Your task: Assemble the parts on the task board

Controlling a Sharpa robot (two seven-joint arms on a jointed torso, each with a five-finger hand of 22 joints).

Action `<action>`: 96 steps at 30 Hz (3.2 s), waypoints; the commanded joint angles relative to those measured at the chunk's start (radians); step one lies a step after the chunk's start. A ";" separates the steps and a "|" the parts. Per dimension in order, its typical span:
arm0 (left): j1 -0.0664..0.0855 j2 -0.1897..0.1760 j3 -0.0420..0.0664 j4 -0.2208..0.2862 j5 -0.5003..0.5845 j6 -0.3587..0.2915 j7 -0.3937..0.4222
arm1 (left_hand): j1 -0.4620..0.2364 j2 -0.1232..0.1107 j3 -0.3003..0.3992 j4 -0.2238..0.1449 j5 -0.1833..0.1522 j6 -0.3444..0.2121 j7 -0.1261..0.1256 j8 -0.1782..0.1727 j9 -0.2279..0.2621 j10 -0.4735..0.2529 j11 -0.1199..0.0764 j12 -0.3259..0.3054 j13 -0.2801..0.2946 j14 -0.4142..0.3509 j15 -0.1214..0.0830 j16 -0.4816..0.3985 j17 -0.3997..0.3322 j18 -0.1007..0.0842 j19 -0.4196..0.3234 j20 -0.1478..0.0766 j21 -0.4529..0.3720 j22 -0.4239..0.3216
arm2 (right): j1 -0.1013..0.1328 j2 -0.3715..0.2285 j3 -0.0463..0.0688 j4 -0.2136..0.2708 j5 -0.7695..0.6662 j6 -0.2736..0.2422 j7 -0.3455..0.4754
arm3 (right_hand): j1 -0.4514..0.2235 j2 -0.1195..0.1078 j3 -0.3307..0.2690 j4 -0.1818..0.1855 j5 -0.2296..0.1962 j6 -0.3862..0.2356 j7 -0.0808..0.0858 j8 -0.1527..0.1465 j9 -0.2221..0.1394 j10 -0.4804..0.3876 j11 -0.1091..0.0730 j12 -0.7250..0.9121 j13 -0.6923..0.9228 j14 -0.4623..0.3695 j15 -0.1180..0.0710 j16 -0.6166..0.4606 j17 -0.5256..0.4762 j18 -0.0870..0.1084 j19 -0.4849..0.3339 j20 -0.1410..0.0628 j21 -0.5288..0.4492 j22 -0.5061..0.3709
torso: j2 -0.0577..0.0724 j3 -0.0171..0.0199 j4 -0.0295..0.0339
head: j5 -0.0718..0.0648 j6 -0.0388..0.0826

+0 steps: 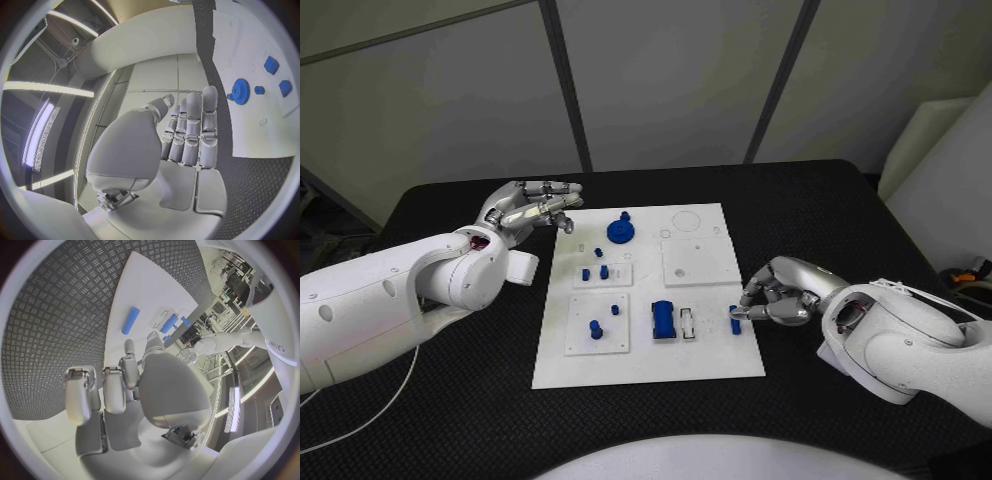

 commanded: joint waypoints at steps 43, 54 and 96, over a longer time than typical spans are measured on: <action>-0.003 -0.008 0.001 0.006 0.001 0.012 0.007 | -0.005 0.006 0.002 -0.005 0.001 -0.001 0.003 0.003 -0.001 -0.008 -0.001 0.003 -0.001 -0.005 0.000 0.005 -0.001 -0.011 -0.007 0.002 0.004 0.002 | -0.020 0.124 -0.005 -0.075 -0.280 0.235 -0.154 | 0.137 0.019 0.040 -0.059 0.012 0.036 -0.018 -0.004 0.013 0.001 -0.022 -0.009 -0.075 0.071 -0.016 -0.007 0.086 -0.015 0.104 -0.009 0.007 0.263 | 0.000 -0.0028 0.0055 | 0.003 -0.014; -0.003 -0.009 0.001 0.008 0.001 0.012 0.006 | -0.005 0.006 0.002 -0.005 0.001 -0.001 0.003 0.003 -0.001 -0.008 -0.001 0.003 -0.001 -0.005 0.000 0.005 -0.001 -0.011 -0.007 0.002 0.004 0.002 | -0.021 0.130 -0.005 -0.075 -0.289 0.275 -0.164 | 0.188 0.029 0.102 -0.081 0.084 0.042 -0.020 -0.016 0.011 -0.005 -0.024 -0.022 -0.079 0.071 -0.018 -0.007 0.088 -0.015 0.104 -0.012 0.007 0.263 | -0.001 -0.0035 0.0082 | 0.001 -0.020; -0.003 -0.004 0.001 0.004 0.001 0.016 0.006 | -0.005 0.006 0.003 -0.007 0.001 -0.002 0.003 0.005 -0.001 -0.010 -0.001 0.005 -0.002 -0.005 0.000 0.005 -0.003 -0.011 -0.008 0.002 0.005 0.003 | -0.020 0.185 -0.004 -0.033 0.141 -0.076 -0.128 | 0.020 -0.028 0.268 0.018 0.198 0.068 -0.030 -0.014 0.037 0.016 -0.031 -0.027 -0.072 0.073 -0.024 -0.010 0.091 -0.015 0.104 -0.017 0.007 0.263 | 0.001 -0.0049 0.0124 | 0.004 -0.017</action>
